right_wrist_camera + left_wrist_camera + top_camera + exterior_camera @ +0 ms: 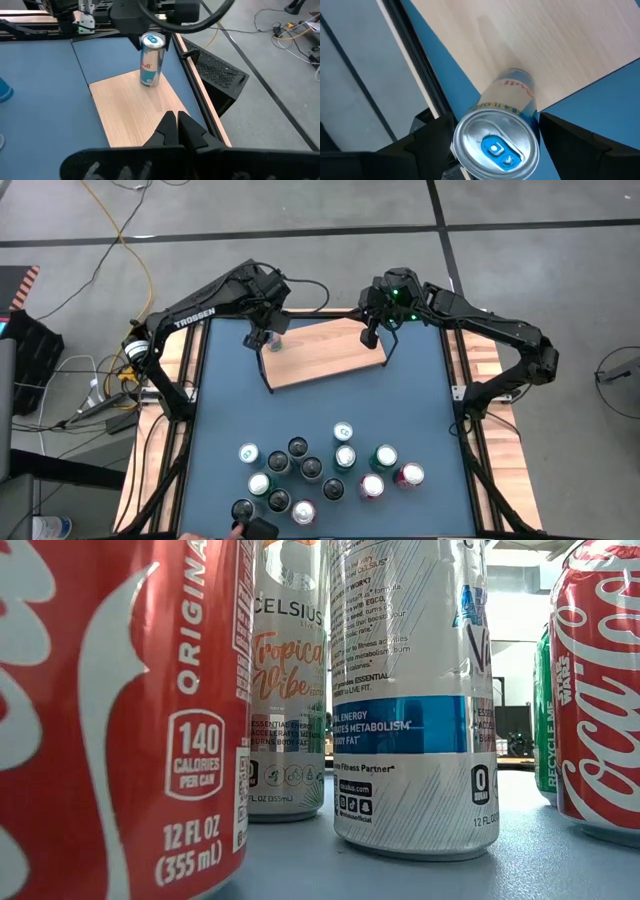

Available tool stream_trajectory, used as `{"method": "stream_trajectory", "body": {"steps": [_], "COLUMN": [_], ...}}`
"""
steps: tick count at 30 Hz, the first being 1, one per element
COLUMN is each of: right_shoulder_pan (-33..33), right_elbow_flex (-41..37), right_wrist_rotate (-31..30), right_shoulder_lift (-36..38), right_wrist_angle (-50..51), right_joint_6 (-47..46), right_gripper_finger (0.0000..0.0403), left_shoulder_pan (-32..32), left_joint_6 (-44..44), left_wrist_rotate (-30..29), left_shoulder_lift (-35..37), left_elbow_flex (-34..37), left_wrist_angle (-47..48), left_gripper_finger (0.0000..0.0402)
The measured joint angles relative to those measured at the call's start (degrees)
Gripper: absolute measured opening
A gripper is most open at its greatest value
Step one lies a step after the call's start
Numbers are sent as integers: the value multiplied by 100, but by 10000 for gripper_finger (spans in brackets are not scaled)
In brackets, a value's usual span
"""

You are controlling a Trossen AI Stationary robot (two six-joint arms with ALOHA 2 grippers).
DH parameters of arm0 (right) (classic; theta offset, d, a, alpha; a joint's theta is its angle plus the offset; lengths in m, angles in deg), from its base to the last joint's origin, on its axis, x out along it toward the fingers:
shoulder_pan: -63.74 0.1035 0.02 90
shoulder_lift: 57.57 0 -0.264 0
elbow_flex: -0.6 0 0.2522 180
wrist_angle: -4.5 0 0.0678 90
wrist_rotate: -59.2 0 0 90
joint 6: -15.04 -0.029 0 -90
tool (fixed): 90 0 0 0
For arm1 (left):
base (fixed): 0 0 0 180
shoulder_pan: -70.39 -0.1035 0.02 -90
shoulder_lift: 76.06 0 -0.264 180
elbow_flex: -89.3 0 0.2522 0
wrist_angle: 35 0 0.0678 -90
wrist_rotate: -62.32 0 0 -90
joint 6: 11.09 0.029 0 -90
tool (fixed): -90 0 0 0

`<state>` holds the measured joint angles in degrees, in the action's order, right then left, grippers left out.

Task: Place canned beverage on shelf
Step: Put the right blue soda can on the shelf, then put the bottom blue soda can on the shelf aligned with the other blue soda can

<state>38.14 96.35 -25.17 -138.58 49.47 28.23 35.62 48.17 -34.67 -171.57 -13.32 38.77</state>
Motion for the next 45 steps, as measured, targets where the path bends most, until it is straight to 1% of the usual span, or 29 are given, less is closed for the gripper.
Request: {"method": "stream_trajectory", "body": {"steps": [2,5,9,13,16,18,21,23,25,27,29,33,37,39,45], "right_shoulder_pan": [-7,-42,-88,-118,-118,-118,-111,-107,-105,-117,-116,-118,-116,-118,-86], "right_elbow_flex": [0,0,0,0,0,0,0,0,0,0,0,0,0,0,0], "right_wrist_rotate": [59,62,61,61,64,203,495,504,504,502,502,502,502,502,502], "right_shoulder_lift": [0,2,2,2,2,2,2,2,2,2,2,2,2,2,2], "right_wrist_angle": [-24,-34,-37,-38,-40,-41,-38,-38,-38,-39,-43,-50,-49,-41,-30], "right_joint_6": [22,22,22,-31,-50,-49,-73,-72,-72,-72,-74,-88,-182,-267,-267], "right_gripper_finger": [14,40,72,91,94,95,95,95,95,95,95,95,95,95,96], "left_shoulder_pan": [6,20,23,24,105,204,462,767,1177,1708,2350,3613,4577,4830,5066], "left_joint_6": [-2,-6,-234,-748,-1424,-1941,-2568,-3096,-3744,-4427,-5125,-6591,-7831,-8476,-10098], "left_wrist_rotate": [-19,-19,24,12,20,139,733,940,941,842,566,-268,-660,-669,-582], "left_shoulder_lift": [51,142,231,359,434,490,657,790,933,1092,1242,1280,1092,976,867], "left_elbow_flex": [0,0,0,-6,-184,-449,-1033,-1448,-1773,-1914,-1885,-1773,-1773,-1773,-1775], "left_wrist_angle": [-66,-127,-121,-106,-45,251,1205,1822,2323,2584,2693,2967,2995,2955,3012], "left_gripper_finger": [283,283,284,284,284,284,284,284,284,284,284,284,284,284,284]}}
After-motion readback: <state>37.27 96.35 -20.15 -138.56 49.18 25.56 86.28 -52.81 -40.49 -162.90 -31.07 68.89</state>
